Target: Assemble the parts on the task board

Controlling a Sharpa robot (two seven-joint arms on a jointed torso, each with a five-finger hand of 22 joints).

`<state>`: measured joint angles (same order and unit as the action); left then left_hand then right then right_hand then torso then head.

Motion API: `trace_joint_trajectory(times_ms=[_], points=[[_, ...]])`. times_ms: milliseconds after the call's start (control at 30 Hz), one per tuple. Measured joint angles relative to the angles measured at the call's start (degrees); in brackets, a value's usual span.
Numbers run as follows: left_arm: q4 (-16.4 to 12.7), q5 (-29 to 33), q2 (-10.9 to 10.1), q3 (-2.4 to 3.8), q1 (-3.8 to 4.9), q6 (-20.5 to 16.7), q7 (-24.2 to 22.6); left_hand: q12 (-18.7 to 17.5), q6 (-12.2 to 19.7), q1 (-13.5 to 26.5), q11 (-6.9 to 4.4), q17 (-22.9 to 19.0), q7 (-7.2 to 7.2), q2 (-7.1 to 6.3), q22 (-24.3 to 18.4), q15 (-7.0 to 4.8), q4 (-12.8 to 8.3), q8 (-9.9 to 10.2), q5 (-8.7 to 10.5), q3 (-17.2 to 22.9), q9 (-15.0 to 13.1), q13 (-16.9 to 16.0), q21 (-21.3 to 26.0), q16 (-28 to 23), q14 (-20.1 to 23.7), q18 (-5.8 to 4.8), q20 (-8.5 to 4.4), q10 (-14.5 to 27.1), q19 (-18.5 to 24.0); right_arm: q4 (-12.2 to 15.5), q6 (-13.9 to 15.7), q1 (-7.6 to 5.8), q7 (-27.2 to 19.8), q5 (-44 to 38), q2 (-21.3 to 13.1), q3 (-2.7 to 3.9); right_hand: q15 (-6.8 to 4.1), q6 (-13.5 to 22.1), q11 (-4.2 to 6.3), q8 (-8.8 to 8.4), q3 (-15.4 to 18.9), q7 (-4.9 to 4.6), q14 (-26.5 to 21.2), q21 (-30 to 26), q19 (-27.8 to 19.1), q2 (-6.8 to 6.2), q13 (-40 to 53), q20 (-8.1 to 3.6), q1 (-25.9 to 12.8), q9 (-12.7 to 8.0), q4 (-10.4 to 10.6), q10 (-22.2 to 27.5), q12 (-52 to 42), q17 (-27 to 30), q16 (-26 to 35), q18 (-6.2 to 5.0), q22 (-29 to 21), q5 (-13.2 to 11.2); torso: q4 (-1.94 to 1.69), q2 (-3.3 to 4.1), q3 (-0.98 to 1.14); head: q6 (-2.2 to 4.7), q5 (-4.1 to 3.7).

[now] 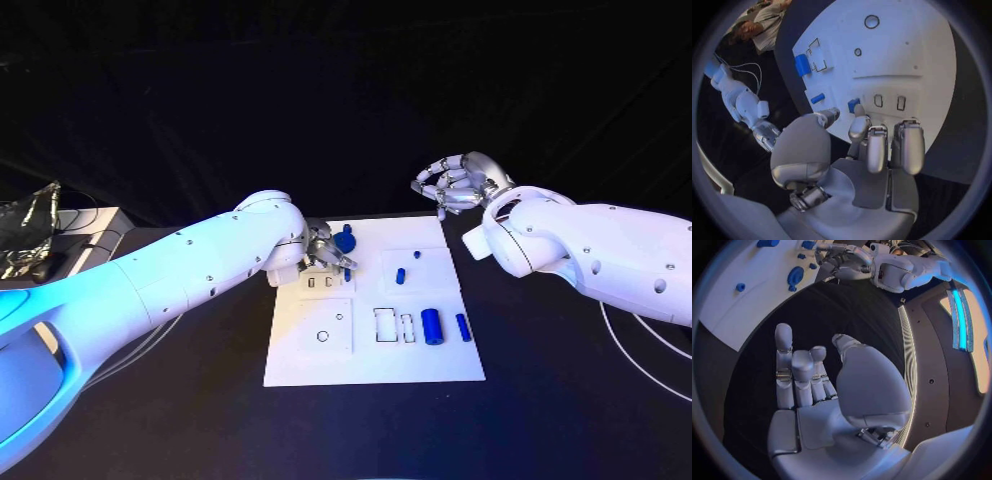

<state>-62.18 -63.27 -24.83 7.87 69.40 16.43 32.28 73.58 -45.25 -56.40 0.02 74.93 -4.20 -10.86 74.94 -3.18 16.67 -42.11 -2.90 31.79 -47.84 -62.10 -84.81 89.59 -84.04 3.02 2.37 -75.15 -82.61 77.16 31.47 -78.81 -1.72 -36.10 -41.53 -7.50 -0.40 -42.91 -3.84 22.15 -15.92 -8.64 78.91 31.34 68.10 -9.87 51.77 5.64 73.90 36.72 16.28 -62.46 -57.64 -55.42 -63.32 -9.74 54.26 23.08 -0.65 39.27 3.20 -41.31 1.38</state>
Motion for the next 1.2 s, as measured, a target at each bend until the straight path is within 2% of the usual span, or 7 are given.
trace_joint_trajectory(times_ms=[233, 367, 633, 967, 1200], points=[[0.87, -0.18, 1.25, -0.12, 0.01, 0.48, 0.06, 0.0, 0.0, 0.0, 0.0, 0.0, 0.0, 0.0, 0.0, 0.0, 0.0, 0.0, 0.0, 0.48, 0.0, 0.16, 0.0, 0.0, 0.0, 0.0, 0.0, 0.0, 0.0, -0.17, 0.77, -0.02, -1.25, 1.61, 0.41, 0.0, 0.0, 0.0, -0.03, 0.0, -0.55, 0.0, 0.0, -1.79, 0.0, -0.2, -1.79, 0.0, -0.2, 0.21, -0.08, 0.78, 1.2, 1.23, 1.66, 0.0, -1.51, 0.0, 0.03, 0.16, 0.01, -0.02, -0.04], [1.49, -0.19, 1.69, -0.18, -0.03, 0.48, -0.05, 0.0, 0.0, 0.0, 0.0, -0.01, 0.0, 0.0, 0.0, 0.0, -0.05, 0.0, 0.0, 0.96, -0.09, 0.26, 0.0, 0.0, 0.0, 0.01, 0.0, 0.0, 0.0, -0.23, 0.94, -0.02, -1.61, 2.08, 0.54, 0.0, 0.0, 0.0, -0.03, 0.0, -0.55, 0.01, 0.0, -1.79, 0.01, -0.2, -2.03, 0.0, -0.2, 0.27, -0.09, 0.78, 1.2, 1.41, 1.97, 0.0, -1.61, 0.0, 0.19, 0.36, -0.03, 0.01, -0.08], [2.62, -0.23, 1.81, -0.37, -0.09, 0.65, -0.13, -0.21, 0.0, -0.3, 0.0, -0.01, 0.0, -0.3, -0.01, 0.0, -0.16, 0.2, 0.0, 1.59, -0.18, 0.36, 0.0, 0.0, 0.0, 0.01, 0.0, 0.0, 0.0, -0.39, 1.24, 0.0, -1.98, 2.57, 0.56, -0.01, 0.0, 0.01, -0.04, 0.0, -0.7, 0.01, -0.41, -2.22, 0.01, -0.45, -2.58, 0.01, -0.46, 0.38, 0.07, 1.17, 1.74, 1.91, 2.75, 0.0, -1.94, 0.0, 0.23, 0.62, -0.03, 0.05, -0.13], [3.22, -0.24, 2.07, -0.82, -0.23, 1.05, -0.3, -0.2, -0.01, -0.3, 0.2, -0.01, 0.0, -0.3, -0.01, 0.01, -0.24, 0.2, 0.0, 1.97, -0.22, 0.36, 0.0, 0.0, 0.0, 0.01, 0.0, 0.2, 0.01, -0.47, 1.46, 0.0, -2.22, 2.77, 0.77, -0.01, 0.0, 0.09, 0.14, 0.01, -0.87, 0.1, -0.41, -2.54, 0.01, -0.43, -3.08, 0.01, -0.44, 0.45, -0.1, 1.35, 1.98, 2.31, 3.07, 0.0, -2.16, -0.01, 0.29, 0.74, -0.1, -0.32, -0.26], [3.57, -0.22, 2.08, -0.92, -0.27, 1.06, -0.48, -0.21, 0.0, -0.49, 0.2, -0.01, 0.0, -0.49, -0.01, 0.01, -0.24, 0.2, 0.0, 2.31, -0.35, 0.36, 0.0, 0.0, 0.0, 0.02, 0.0, 0.2, 0.0, -0.56, 1.52, -0.01, -2.29, 2.82, 0.85, -0.01, 0.0, 0.09, 0.15, 0.01, -0.86, 0.1, -0.41, -2.68, 0.01, -0.41, -3.12, 0.01, -0.46, 0.46, -0.1, 1.36, 1.98, 2.35, 3.23, 0.0, -2.22, -0.01, 0.22, 0.76, -0.11, -0.51, -0.45]])
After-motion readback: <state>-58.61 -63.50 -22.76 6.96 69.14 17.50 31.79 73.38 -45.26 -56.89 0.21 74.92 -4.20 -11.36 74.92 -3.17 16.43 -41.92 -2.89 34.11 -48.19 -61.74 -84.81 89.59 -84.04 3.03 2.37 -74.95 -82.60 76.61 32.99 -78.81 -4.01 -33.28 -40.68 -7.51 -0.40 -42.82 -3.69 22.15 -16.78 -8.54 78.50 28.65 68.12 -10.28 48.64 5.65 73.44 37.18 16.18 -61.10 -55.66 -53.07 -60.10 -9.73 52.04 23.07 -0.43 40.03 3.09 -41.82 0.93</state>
